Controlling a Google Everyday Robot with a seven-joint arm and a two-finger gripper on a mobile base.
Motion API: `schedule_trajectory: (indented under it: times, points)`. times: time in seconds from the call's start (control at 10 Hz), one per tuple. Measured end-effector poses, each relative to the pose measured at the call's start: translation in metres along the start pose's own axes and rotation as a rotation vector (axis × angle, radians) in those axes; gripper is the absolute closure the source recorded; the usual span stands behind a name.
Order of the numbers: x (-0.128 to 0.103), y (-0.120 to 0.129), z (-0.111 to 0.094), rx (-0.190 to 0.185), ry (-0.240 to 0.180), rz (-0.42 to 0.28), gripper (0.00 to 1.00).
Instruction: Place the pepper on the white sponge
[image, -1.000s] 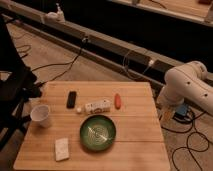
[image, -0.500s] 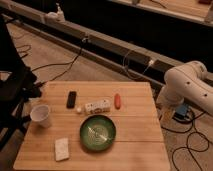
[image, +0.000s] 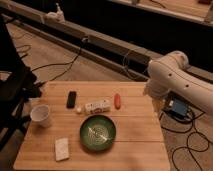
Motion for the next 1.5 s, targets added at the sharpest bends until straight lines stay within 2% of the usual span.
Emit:
schedule_trajectory:
  times: [0.1,0.2,0.3,0.4,0.6,0.8,1.1,1.3,1.5]
  points:
    - [-0.011,-0.016,-0.001,0.019,0.003,-0.078,0.35]
    - [-0.028,-0.039,0.001,0.059,-0.006,-0.172,0.35]
    - [-0.038,-0.052,0.001,0.082,-0.010,-0.222,0.35]
    - [-0.041,-0.057,0.001,0.090,-0.011,-0.241,0.35]
    - [-0.041,-0.056,0.001,0.089,-0.011,-0.241,0.35]
    - [-0.034,-0.046,0.005,0.066,-0.018,-0.245,0.35]
    - [-0.024,-0.049,0.036,0.052,-0.051,-0.250,0.35]
    - [-0.020,-0.060,0.067,0.032,-0.064,-0.243,0.35]
    - [-0.019,-0.073,0.087,0.028,-0.075,-0.230,0.35]
